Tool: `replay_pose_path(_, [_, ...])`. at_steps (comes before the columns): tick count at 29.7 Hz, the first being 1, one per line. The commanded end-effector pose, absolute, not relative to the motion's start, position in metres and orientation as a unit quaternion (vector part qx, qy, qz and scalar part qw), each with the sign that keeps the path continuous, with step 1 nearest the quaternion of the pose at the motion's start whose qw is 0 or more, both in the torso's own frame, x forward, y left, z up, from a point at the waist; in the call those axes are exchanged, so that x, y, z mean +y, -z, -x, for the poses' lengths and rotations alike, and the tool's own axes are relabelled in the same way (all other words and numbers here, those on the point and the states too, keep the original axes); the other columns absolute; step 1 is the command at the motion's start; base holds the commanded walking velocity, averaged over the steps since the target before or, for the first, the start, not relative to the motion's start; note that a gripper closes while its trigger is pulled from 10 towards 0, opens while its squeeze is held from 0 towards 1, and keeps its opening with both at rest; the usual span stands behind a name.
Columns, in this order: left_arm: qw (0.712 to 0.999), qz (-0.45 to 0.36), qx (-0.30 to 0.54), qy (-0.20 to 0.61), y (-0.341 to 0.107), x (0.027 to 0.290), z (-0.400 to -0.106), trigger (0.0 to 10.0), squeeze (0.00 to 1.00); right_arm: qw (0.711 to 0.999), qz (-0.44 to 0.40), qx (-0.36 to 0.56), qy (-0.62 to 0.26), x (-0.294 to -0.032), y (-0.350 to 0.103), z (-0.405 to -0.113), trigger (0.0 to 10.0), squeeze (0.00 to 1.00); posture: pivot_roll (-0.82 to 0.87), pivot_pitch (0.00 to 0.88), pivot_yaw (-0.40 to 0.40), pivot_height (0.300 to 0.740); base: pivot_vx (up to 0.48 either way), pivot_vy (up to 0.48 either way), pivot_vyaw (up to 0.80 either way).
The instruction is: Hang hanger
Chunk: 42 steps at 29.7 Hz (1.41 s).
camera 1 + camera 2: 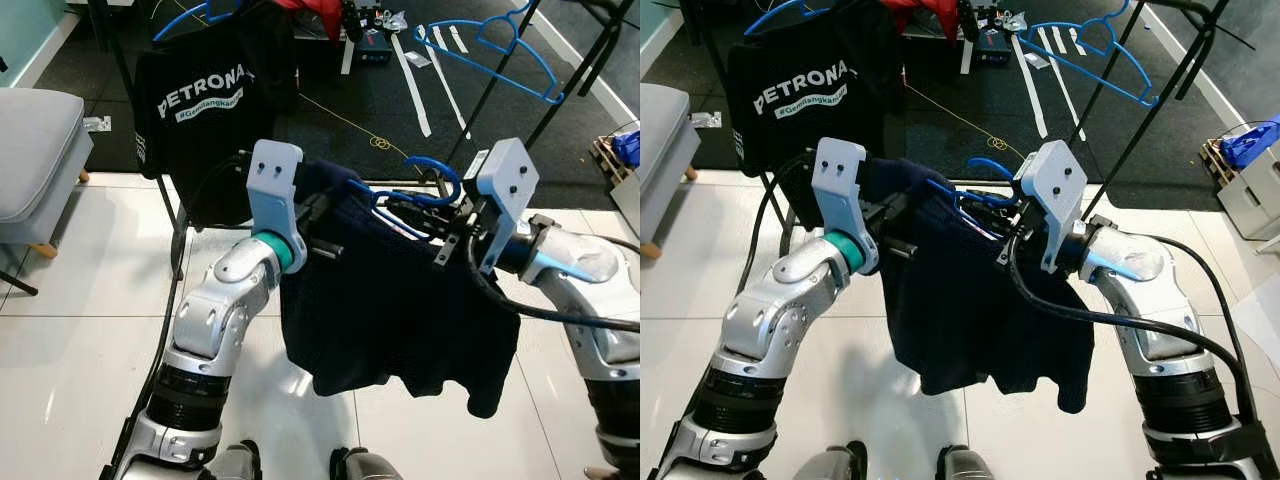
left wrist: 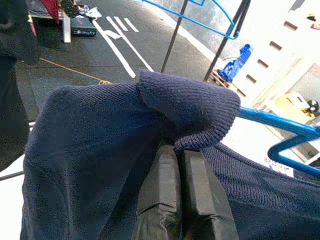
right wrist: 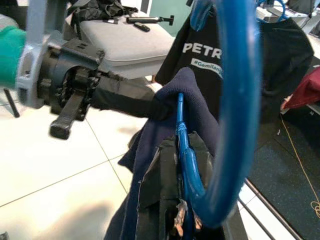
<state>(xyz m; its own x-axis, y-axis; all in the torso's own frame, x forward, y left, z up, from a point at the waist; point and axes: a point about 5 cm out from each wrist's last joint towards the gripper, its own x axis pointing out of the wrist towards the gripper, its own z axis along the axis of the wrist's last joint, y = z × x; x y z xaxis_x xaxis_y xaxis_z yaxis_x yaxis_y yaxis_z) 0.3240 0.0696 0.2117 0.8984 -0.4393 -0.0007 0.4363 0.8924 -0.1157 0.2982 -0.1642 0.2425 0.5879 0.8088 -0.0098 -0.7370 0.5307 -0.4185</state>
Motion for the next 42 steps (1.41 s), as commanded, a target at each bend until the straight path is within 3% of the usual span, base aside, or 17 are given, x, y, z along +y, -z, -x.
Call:
replay_pose_path(1, [0.977,0.053,-0.006,0.205,-0.219,0.079,-0.328,0.0,0.00,0.861,0.198,-0.077,-0.461,-0.165,-0.238,-0.292,10.0,0.00,-0.10,0.121,-0.027,0.740,0.000,0.000,0.00])
replay_pose_path(9, [0.981,0.031,-0.040,0.190,-0.240,0.091,-0.334,0.0,0.00,0.849,0.207,-0.024,-0.485,-0.167,-0.220,-0.283,10.0,0.00,-0.10,0.124,-0.024,0.740,0.000,0.000,0.00])
replay_pose_path(22, [0.988,0.000,-0.039,0.152,-0.239,0.109,-0.345,0.0,0.00,0.846,0.182,-0.025,-0.501,-0.167,-0.218,-0.271,10.0,0.00,-0.10,0.121,-0.021,0.740,0.000,0.000,0.00])
replay_pose_path(28, [0.992,-0.024,-0.036,0.115,-0.240,0.127,-0.358,0.0,0.00,0.832,0.153,-0.026,-0.532,-0.158,-0.205,-0.249,10.0,0.00,-0.10,0.113,-0.014,0.740,0.000,0.000,0.00])
replay_pose_path(42, [0.994,-0.037,-0.056,0.083,-0.253,0.148,-0.371,0.0,0.00,0.848,0.184,-0.028,-0.496,-0.160,-0.166,-0.235,10.0,0.00,-0.10,0.114,-0.014,0.740,0.000,0.000,0.00])
